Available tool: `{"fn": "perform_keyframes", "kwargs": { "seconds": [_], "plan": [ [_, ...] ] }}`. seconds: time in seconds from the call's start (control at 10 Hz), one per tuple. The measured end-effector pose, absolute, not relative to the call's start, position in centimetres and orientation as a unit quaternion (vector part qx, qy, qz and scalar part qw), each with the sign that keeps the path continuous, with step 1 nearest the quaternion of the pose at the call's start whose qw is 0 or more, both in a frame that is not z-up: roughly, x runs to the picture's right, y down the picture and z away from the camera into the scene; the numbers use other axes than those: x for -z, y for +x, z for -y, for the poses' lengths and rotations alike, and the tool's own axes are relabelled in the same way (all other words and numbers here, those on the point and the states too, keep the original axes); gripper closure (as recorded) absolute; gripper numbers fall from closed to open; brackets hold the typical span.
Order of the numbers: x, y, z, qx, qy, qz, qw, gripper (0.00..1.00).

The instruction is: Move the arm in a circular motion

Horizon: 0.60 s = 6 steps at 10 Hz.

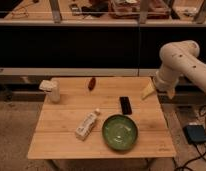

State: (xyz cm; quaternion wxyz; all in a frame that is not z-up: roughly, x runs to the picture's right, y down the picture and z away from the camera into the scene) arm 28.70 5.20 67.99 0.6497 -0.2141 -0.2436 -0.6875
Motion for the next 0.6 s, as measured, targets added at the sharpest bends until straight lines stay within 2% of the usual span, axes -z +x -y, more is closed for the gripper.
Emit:
{"fn": "perform_keyframes", "kwargs": {
  "seconds": [0.6],
  "plan": [
    [-61.2,25.5,-13.0,0.689,-0.213,0.244,0.648,0.20]
  ]
}}
